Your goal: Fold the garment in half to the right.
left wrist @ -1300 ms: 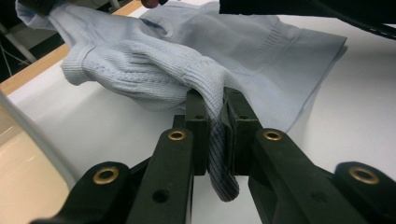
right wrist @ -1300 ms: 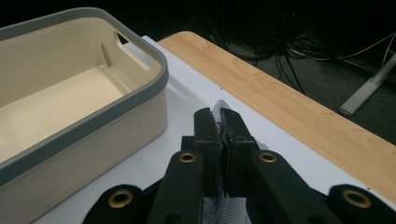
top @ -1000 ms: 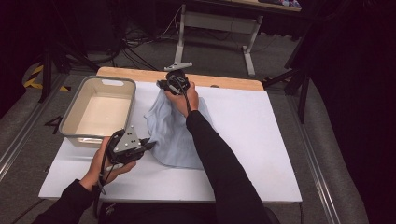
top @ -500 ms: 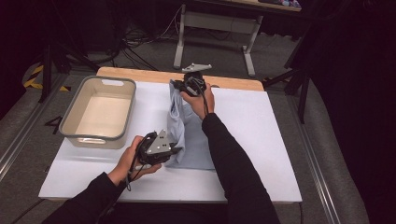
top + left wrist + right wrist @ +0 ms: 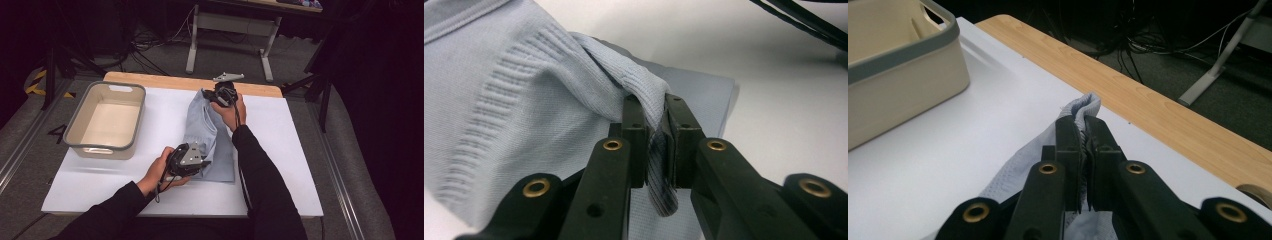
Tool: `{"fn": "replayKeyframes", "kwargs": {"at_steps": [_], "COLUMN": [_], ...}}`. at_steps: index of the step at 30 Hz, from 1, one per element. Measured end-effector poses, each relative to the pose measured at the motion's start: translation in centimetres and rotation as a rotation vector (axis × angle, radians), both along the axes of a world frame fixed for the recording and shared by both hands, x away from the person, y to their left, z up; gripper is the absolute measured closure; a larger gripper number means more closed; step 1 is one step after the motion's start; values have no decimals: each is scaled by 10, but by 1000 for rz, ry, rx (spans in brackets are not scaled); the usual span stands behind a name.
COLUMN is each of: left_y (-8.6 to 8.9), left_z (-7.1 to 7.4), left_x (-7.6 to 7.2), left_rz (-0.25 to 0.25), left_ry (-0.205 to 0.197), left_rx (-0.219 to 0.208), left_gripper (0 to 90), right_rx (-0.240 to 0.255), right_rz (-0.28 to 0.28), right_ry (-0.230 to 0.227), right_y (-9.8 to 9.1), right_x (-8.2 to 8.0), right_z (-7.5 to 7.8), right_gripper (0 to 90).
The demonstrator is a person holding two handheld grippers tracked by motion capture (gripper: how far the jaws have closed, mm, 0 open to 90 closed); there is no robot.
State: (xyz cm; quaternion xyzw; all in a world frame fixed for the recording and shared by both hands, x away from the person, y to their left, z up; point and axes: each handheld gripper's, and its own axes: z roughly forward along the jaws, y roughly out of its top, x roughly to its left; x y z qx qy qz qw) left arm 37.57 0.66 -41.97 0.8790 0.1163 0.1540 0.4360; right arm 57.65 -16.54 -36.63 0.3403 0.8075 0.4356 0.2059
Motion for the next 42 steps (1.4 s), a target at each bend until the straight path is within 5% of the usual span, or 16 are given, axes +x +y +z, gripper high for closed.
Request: {"fn": "replayKeyframes", "kwargs": {"at_steps": [15,26,27,34,42], "left_y": [-25,-29,-26,6,45], "left_z": [-16,-13,-9,13,9], "left_x": [7,3,1,-9,-17], "left_rz": [-24,-37,-52,-35,24], "left_ry": [31,5,-1,-81,-97], "left_rx": [20,1,-15,-47,-33], "left_gripper": [791,755,746,670,652], "right_rx": [-33,-24,-17,-17,-10], "right_rz": [-49,-109,-123,-98,-52], "right_ry": [29,11,0,-42,-37], "right_y": [-30,-45,-48,-54,-52], "right_x": [0,-4,-6,-20,-25], "right_z": [-17,-19,-17,-8,-9], "right_gripper": [834,607,557,603,673]}}
